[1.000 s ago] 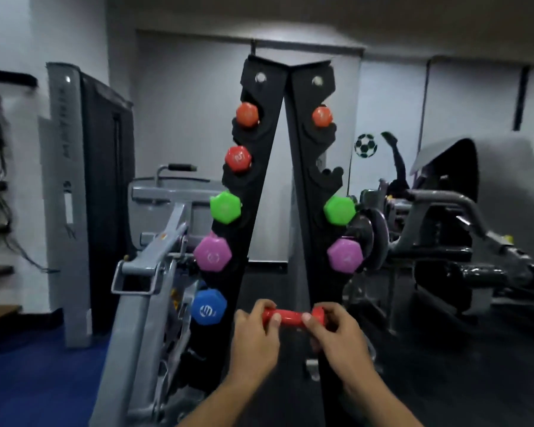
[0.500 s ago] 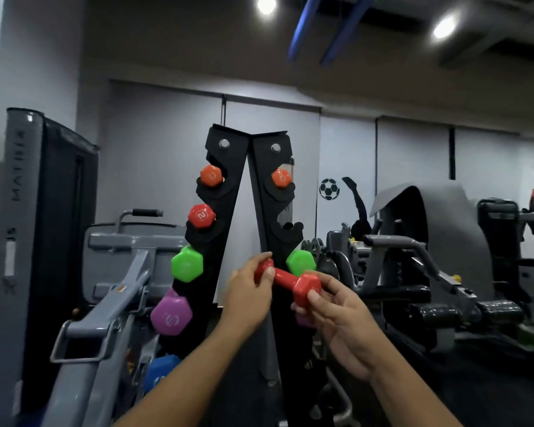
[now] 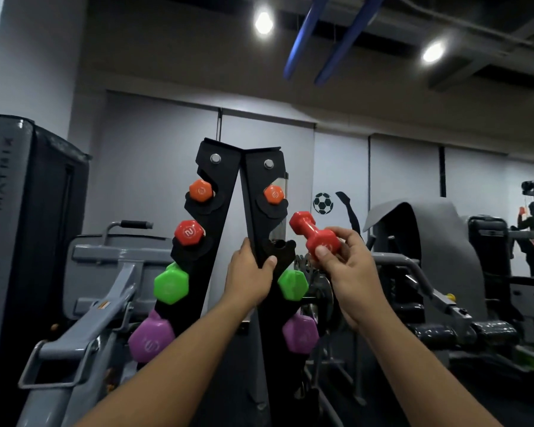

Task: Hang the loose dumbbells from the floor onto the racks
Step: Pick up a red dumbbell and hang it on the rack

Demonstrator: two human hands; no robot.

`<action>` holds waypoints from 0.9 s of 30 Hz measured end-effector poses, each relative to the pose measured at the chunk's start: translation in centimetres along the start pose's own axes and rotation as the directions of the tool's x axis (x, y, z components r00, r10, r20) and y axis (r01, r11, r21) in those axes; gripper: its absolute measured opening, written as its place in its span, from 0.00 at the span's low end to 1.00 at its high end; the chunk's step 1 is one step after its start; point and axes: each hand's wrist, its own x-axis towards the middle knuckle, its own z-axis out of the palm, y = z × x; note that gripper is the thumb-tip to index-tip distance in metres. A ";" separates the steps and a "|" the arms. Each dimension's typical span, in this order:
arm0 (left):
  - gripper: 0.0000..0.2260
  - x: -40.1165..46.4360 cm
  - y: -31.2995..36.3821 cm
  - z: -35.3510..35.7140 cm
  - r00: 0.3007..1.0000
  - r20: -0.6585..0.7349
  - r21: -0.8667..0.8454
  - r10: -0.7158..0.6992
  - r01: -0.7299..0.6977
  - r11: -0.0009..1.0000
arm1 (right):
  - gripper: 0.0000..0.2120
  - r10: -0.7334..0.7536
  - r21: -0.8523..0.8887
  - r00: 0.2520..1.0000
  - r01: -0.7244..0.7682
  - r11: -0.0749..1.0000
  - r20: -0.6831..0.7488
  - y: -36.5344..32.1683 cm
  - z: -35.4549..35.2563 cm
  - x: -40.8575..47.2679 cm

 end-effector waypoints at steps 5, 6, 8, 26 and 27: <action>0.37 1.0 -0.5 0.4 0.992 0.096 0.123 -0.079 0.067 0.990 | 0.15 0.021 -0.273 1.000 -0.016 0.962 0.014 1.6 1.0 4.6; 0.34 1.1 -0.7 0.5 0.992 0.101 0.137 -0.077 0.063 0.989 | 0.15 0.024 -0.325 0.999 -0.016 0.945 0.022 2.0 1.3 5.4; 0.28 1.6 -1.0 0.7 0.994 0.091 0.132 -0.068 0.055 0.990 | 0.14 0.021 -0.412 0.999 -0.001 0.911 0.045 2.6 2.0 6.9; 0.28 2.6 -1.1 0.5 0.994 0.109 0.160 0.003 -0.020 0.987 | 0.25 0.274 -0.467 0.930 -0.135 0.874 0.244 3.6 3.5 9.2; 0.28 2.6 -1.2 0.1 0.992 0.126 0.183 0.012 -0.036 0.982 | 0.29 0.272 -0.485 0.932 -0.127 0.865 0.239 3.8 3.7 9.0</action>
